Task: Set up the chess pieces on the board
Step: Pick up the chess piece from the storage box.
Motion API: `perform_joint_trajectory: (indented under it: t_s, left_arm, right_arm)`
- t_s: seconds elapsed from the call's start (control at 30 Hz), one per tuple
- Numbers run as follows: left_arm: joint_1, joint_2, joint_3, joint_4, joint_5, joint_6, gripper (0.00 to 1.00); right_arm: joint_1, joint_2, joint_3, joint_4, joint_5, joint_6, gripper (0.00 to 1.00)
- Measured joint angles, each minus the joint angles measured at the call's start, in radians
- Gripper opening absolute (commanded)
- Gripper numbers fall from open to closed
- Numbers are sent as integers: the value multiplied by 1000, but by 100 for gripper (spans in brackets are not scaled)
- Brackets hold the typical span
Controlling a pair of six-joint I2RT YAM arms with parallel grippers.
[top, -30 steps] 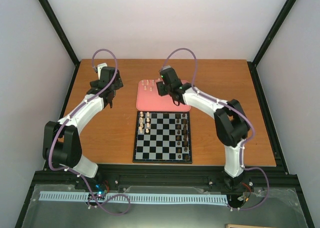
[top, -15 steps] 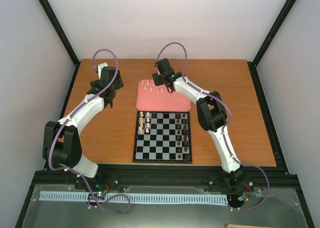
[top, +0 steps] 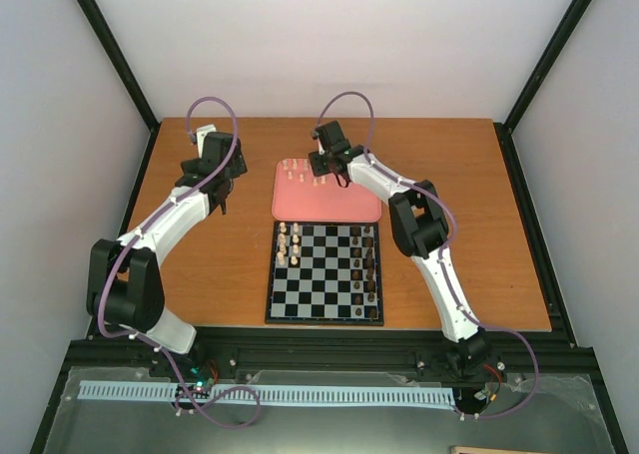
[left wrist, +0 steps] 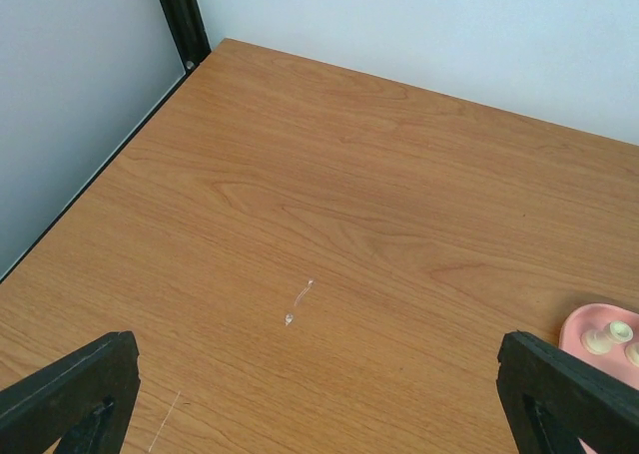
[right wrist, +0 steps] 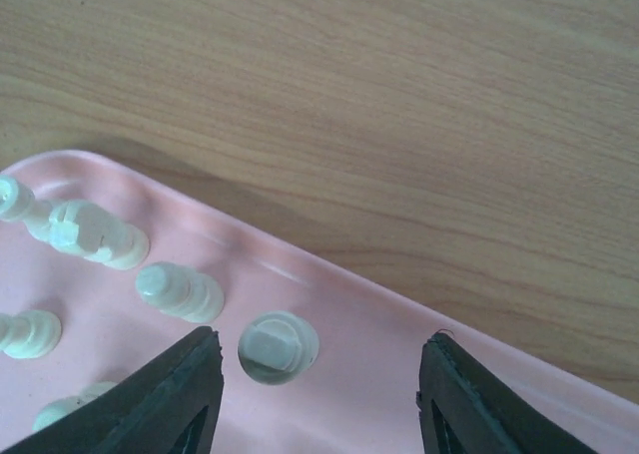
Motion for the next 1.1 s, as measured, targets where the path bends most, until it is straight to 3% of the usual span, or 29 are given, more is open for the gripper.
perform_joint_trajectory:
  t_s: [0.63, 0.83, 1.1]
  left_arm:
    - [-4, 2, 2, 0, -4, 1, 100]
    - [-4, 2, 2, 0, -5, 1, 100]
    - [-4, 2, 2, 0, -5, 1, 100]
  right_arm:
    - [-2, 74, 129, -45, -32, -16, 25]
    - [-2, 74, 130, -68, -43, -16, 11]
    - [-5, 73, 129, -62, -42, -22, 6]
